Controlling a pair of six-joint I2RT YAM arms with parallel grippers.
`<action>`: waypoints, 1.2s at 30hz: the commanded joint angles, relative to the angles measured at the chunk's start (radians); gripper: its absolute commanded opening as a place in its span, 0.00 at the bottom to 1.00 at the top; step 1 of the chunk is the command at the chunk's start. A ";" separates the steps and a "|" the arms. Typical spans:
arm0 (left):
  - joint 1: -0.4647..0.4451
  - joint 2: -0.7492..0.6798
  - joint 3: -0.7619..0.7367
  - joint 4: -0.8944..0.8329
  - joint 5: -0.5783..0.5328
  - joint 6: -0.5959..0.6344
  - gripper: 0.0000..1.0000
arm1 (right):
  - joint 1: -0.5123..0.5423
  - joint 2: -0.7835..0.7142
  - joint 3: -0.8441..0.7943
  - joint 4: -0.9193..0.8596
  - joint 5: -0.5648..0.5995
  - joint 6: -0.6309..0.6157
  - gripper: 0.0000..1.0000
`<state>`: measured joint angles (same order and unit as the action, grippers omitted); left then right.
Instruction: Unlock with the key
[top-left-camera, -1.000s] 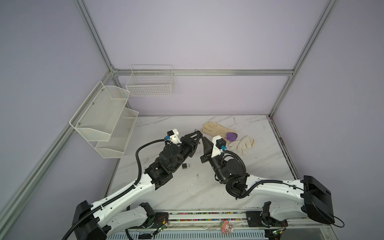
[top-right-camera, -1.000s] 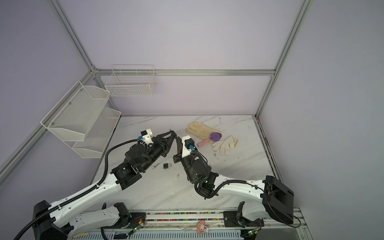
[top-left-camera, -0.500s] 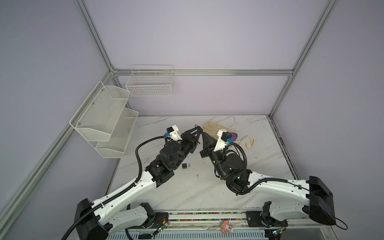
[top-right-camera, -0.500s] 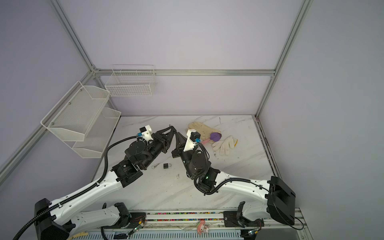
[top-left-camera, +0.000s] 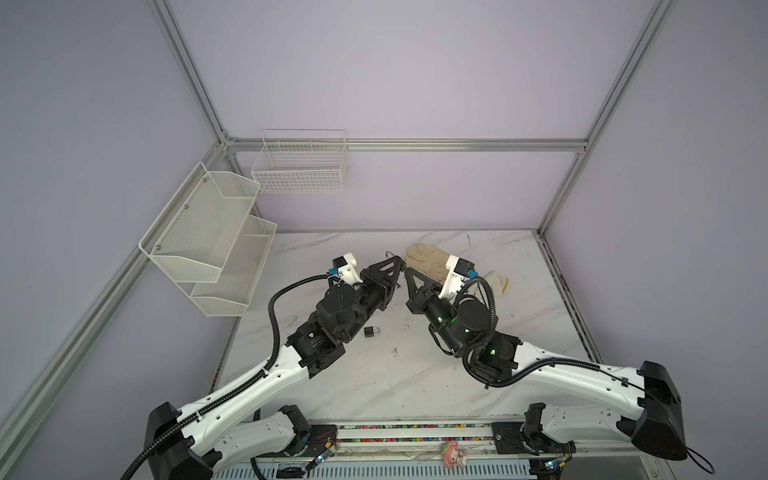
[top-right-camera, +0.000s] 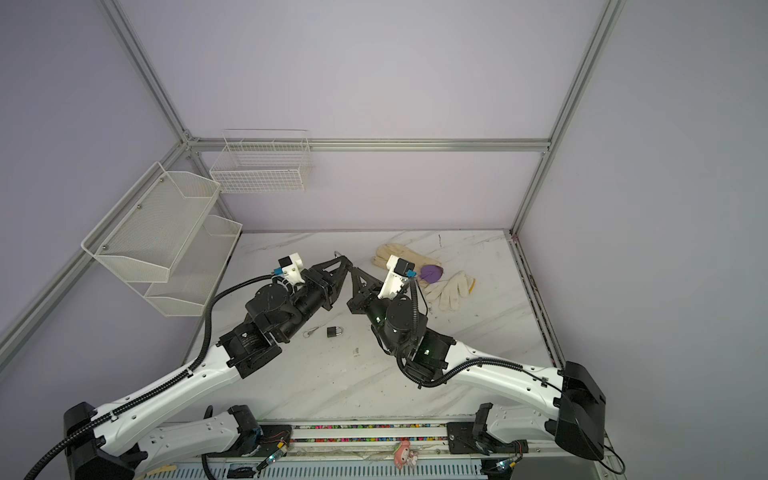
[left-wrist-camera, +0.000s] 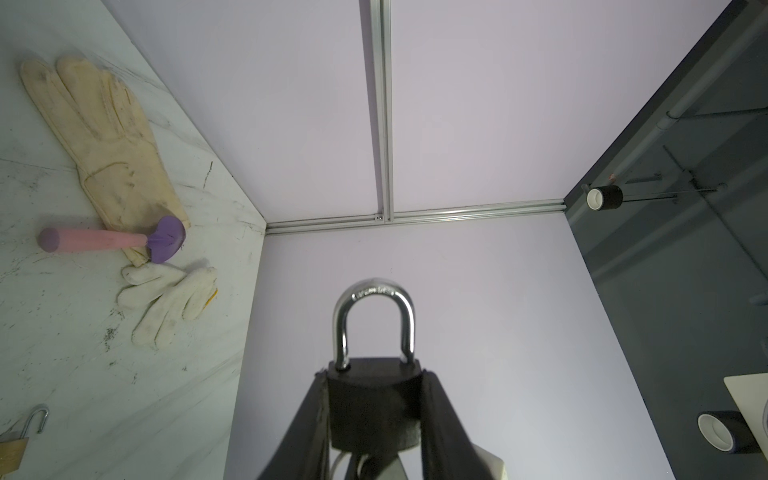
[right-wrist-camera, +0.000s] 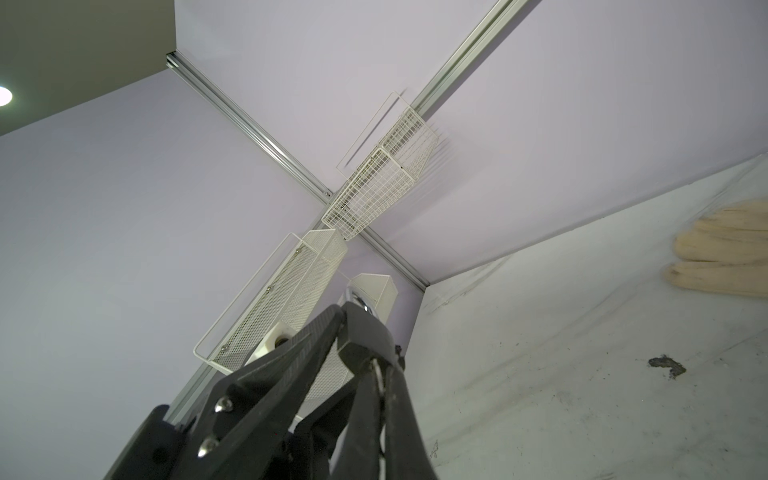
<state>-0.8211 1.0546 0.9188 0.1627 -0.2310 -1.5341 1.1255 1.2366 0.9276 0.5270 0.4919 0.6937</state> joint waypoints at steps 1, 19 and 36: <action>-0.006 0.006 -0.018 -0.077 0.101 0.015 0.00 | 0.019 -0.016 0.029 0.048 -0.111 -0.044 0.00; 0.024 -0.095 0.012 -0.169 0.028 0.107 0.32 | 0.019 -0.025 -0.099 0.132 -0.009 -0.437 0.00; 0.045 -0.022 0.145 -0.281 0.059 0.155 0.73 | 0.020 0.021 -0.083 0.130 -0.017 -0.604 0.00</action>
<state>-0.7807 1.0145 0.9428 -0.1188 -0.1989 -1.4025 1.1400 1.2400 0.8204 0.6174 0.4778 0.1555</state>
